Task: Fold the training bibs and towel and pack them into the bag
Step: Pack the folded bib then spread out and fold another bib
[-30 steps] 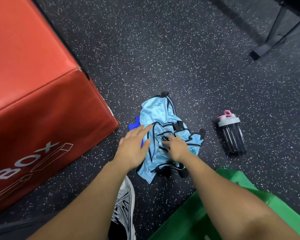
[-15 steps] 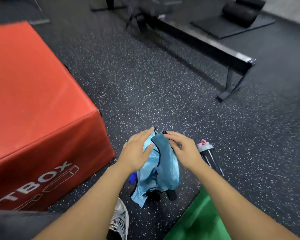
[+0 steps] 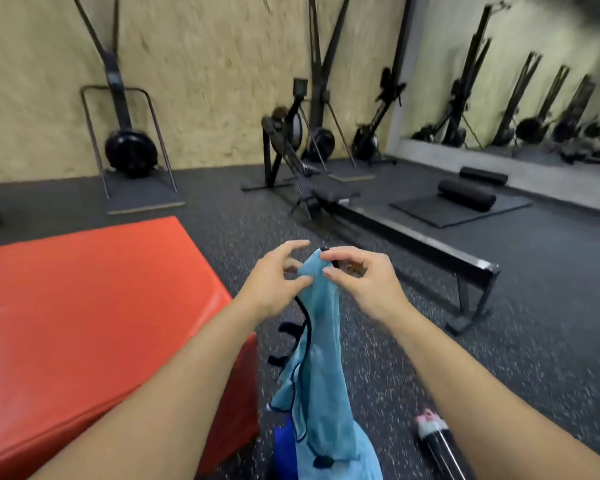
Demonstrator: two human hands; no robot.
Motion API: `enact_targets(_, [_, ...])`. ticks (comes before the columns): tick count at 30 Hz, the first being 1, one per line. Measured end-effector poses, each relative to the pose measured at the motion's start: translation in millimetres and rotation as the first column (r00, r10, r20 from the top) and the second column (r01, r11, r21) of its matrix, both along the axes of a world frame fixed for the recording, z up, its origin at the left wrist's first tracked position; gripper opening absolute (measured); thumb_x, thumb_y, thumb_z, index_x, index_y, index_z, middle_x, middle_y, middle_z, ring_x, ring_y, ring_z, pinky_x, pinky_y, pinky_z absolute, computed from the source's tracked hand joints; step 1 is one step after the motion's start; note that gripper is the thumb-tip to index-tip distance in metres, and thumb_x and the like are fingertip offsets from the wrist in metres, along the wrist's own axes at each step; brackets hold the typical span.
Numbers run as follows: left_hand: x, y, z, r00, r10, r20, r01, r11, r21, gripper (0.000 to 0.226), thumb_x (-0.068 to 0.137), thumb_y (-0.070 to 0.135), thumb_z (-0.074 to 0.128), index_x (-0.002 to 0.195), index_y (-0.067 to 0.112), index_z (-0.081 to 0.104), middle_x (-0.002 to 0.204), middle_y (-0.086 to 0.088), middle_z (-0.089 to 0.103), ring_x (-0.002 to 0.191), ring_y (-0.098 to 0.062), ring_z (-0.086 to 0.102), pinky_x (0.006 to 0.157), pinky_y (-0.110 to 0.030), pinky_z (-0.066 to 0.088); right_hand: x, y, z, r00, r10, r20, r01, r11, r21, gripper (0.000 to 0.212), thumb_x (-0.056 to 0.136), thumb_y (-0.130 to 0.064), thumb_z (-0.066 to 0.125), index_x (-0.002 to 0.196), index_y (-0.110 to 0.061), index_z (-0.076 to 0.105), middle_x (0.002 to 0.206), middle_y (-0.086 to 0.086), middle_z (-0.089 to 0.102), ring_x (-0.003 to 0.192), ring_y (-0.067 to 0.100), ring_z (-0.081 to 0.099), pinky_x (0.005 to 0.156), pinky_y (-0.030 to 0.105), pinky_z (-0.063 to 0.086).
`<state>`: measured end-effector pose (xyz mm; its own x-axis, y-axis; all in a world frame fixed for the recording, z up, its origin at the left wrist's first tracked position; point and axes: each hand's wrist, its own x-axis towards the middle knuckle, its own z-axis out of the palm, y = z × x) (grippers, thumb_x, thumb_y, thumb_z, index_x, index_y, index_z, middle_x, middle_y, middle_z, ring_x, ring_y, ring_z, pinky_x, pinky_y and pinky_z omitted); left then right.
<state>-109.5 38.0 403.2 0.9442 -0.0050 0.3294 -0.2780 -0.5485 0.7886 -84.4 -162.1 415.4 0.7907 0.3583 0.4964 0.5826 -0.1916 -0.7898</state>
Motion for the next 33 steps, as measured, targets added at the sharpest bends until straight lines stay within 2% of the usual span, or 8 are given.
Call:
enact_targets(3, [-14, 20, 51, 0.997, 0.021, 0.073, -0.02, 1.0, -0.01, 0.052, 0.085, 0.004, 0.073, 0.127, 0.029, 0.058, 0.085, 0.004, 0.075, 0.081, -0.016, 0.069, 0.084, -0.033, 0.053, 2, 18, 46, 0.996, 0.056, 0.066, -0.056, 0.998, -0.004, 0.02, 0.087, 0.004, 0.071, 0.095, -0.013, 0.078, 0.099, -0.001, 0.075, 0.092, 0.012, 0.069, 0.087, 0.026, 0.053])
enact_targets(8, [-42, 58, 130, 0.978, 0.077, 0.195, -0.079, 0.997, 0.004, 0.043, 0.087, 0.004, 0.071, 0.122, 0.025, 0.061, 0.087, 0.0, 0.075, 0.083, -0.016, 0.073, 0.084, -0.031, 0.056, -2, 57, 118, 0.982, 0.136, 0.133, -0.103, 0.968, -0.229, 0.035, 0.094, 0.008, 0.055, 0.096, -0.016, 0.081, 0.092, -0.012, 0.067, 0.085, -0.002, 0.062, 0.078, 0.014, 0.046])
enact_targets(10, [-55, 72, 158, 0.964, 0.116, 0.24, -0.122, 0.993, 0.008, 0.04, 0.088, 0.007, 0.071, 0.122, 0.026, 0.061, 0.09, 0.001, 0.075, 0.083, -0.019, 0.072, 0.084, -0.031, 0.056, -5, 76, 143, 0.977, 0.144, 0.159, -0.098, 0.96, -0.262, 0.039, 0.096, 0.0, 0.054, 0.1, -0.028, 0.08, 0.097, -0.016, 0.072, 0.09, 0.004, 0.066, 0.082, 0.021, 0.049])
enact_targets(13, [-74, 93, 193, 0.941, 0.166, 0.295, -0.168, 0.986, -0.019, 0.038, 0.09, 0.008, 0.069, 0.122, 0.025, 0.06, 0.094, -0.001, 0.074, 0.083, -0.022, 0.071, 0.081, -0.031, 0.055, -14, 103, 181, 0.969, 0.171, 0.18, -0.133, 0.969, -0.207, 0.041, 0.097, -0.007, 0.053, 0.101, -0.04, 0.078, 0.1, -0.004, 0.077, 0.096, 0.035, 0.067, 0.086, 0.039, 0.054])
enact_targets(17, [-98, 122, 225, 0.921, 0.199, 0.335, -0.193, 0.98, -0.052, 0.041, 0.086, 0.016, 0.072, 0.122, 0.03, 0.057, 0.09, -0.006, 0.073, 0.082, -0.028, 0.069, 0.077, -0.042, 0.058, -37, 135, 235, 0.953, 0.238, 0.188, -0.225, 0.971, -0.086, 0.031, 0.098, -0.002, 0.054, 0.107, -0.019, 0.079, 0.102, -0.008, 0.075, 0.092, 0.007, 0.07, 0.088, 0.028, 0.056])
enact_targets(22, [-123, 147, 251, 0.926, 0.215, 0.312, -0.204, 0.977, -0.068, 0.042, 0.082, 0.022, 0.07, 0.121, 0.033, 0.055, 0.091, -0.005, 0.076, 0.087, -0.026, 0.072, 0.085, -0.049, 0.057, -57, 165, 288, 0.926, 0.332, 0.179, -0.342, 0.94, 0.025, 0.024, 0.096, -0.001, 0.061, 0.105, -0.015, 0.079, 0.109, -0.002, 0.075, 0.108, 0.011, 0.067, 0.097, 0.022, 0.052])
enact_targets(26, [-135, 164, 264, 0.943, 0.205, 0.263, -0.174, 0.975, -0.135, 0.056, 0.073, 0.028, 0.063, 0.126, 0.04, 0.05, 0.106, -0.024, 0.067, 0.082, -0.046, 0.063, 0.082, -0.062, 0.053, -64, 183, 318, 0.916, 0.357, 0.184, -0.374, 0.925, 0.069, 0.023, 0.095, -0.001, 0.062, 0.104, -0.015, 0.078, 0.112, 0.0, 0.074, 0.109, 0.011, 0.066, 0.094, 0.02, 0.053])
enact_targets(33, [-167, 190, 270, 0.958, 0.189, 0.216, -0.191, 0.982, -0.01, 0.059, 0.079, 0.017, 0.064, 0.133, 0.034, 0.046, 0.098, 0.006, 0.073, 0.089, -0.018, 0.073, 0.084, -0.041, 0.059, -70, 203, 353, 0.927, 0.322, 0.194, -0.346, 0.933, 0.104, 0.025, 0.094, 0.002, 0.061, 0.103, -0.014, 0.078, 0.114, 0.005, 0.071, 0.106, 0.014, 0.066, 0.096, 0.028, 0.055])
